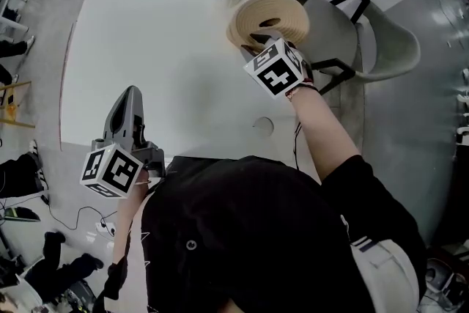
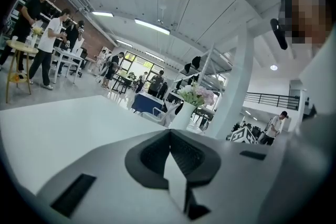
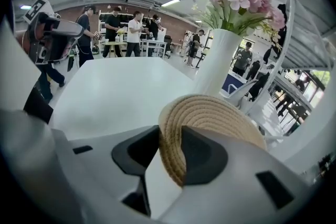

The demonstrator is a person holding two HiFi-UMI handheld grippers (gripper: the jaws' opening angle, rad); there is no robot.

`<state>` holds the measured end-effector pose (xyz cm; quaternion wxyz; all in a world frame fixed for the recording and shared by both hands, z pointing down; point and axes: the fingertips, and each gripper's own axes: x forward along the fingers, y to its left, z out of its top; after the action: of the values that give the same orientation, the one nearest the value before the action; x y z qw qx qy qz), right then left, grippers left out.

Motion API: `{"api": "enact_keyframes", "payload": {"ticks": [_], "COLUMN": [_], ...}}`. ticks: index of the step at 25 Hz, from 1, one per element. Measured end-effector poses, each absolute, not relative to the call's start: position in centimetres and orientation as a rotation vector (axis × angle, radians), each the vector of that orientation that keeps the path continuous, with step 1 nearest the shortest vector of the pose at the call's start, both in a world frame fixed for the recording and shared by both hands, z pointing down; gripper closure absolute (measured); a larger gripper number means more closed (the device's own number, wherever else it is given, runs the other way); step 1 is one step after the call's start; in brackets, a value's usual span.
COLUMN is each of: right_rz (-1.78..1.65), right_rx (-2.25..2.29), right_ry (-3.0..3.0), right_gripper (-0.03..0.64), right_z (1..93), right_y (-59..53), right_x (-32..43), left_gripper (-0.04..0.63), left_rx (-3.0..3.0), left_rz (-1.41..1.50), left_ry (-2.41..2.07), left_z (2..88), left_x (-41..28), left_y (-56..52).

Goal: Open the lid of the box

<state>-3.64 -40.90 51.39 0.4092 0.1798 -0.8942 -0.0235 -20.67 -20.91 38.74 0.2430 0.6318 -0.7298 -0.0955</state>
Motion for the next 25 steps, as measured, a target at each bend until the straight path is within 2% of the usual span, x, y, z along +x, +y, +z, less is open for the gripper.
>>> {"api": "enact_keyframes", "payload": {"ticks": [25], "right_rz": [0.286], "right_rx": [0.47], "right_ry": [-2.435], "right_gripper": [0.505], "right_z": [47.4], "right_y": [-41.9], "right_x": [-3.1], "left_gripper": [0.586], "left_rx": [1.695], "left_rz": [-0.257], "left_ry": [-1.948], "left_z": [40.7], "left_x": [-20.1], "left_y": [-20.9]}}
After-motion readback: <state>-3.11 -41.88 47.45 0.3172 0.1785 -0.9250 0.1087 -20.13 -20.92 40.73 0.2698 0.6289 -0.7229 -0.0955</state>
